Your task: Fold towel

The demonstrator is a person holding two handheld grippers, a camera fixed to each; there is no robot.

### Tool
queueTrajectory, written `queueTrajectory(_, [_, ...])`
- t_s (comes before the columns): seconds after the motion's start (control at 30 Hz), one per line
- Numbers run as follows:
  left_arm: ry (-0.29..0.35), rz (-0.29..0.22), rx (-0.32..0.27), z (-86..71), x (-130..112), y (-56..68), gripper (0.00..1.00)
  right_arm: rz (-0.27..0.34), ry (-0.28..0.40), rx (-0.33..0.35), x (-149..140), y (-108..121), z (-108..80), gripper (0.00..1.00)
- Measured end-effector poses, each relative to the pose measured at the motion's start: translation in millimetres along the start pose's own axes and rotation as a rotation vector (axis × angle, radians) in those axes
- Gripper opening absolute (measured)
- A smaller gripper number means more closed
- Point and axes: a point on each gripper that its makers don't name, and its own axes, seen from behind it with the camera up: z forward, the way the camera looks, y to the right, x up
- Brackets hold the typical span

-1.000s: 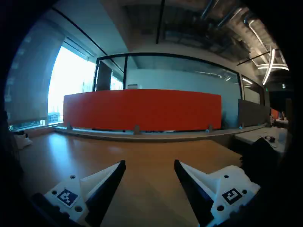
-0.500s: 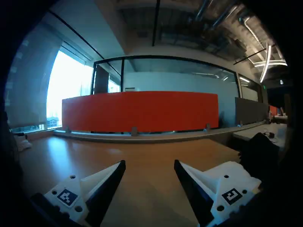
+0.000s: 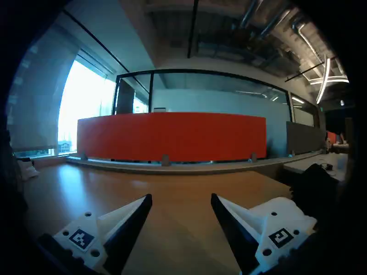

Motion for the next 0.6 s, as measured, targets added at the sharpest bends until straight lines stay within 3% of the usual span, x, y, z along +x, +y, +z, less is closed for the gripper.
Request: queueTrajectory(0.6, [-0.001, 0.0, 0.0, -0.1, 1.3, 0.3, 0.97, 0.002, 0.001, 0.008, 0.3, -1.2, -0.2, 0.99])
